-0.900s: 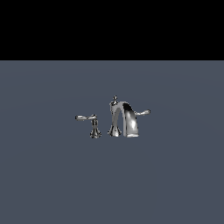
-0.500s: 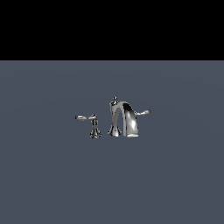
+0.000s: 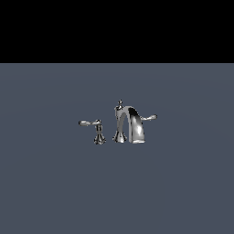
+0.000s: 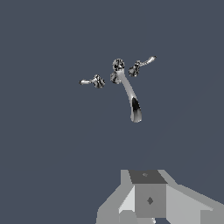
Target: Turn on the faucet by rotating a designated handle.
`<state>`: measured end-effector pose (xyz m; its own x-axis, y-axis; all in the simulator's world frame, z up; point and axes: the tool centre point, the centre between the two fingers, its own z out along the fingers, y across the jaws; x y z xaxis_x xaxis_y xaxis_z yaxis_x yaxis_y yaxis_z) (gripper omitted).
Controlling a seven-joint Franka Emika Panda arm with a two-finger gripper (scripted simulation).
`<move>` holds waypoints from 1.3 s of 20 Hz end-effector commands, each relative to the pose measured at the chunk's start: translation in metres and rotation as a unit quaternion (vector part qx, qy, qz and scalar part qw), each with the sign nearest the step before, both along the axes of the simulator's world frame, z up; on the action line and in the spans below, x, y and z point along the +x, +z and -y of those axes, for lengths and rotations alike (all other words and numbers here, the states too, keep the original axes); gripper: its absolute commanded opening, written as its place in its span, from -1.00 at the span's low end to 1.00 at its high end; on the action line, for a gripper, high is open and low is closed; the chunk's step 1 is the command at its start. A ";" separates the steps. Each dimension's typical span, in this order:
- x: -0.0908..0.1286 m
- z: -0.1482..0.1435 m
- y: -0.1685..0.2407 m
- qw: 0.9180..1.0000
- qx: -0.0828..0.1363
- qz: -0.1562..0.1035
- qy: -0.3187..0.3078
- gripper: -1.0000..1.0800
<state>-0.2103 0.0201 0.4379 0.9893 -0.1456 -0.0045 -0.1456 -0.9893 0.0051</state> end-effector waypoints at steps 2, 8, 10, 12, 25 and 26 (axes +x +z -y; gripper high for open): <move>0.018 -0.002 -0.022 0.999 0.000 0.000 -0.037 -1.00; 0.057 -0.001 -0.065 0.994 0.001 0.000 -0.113 -1.00; 0.070 0.001 -0.080 0.990 0.001 0.001 -0.138 -1.00; 0.082 0.003 -0.094 0.987 0.001 0.001 -0.163 -1.00; 0.156 0.031 -0.182 0.950 0.002 0.002 -0.311 -1.00; 0.162 0.034 -0.189 0.947 0.002 0.002 -0.323 -1.00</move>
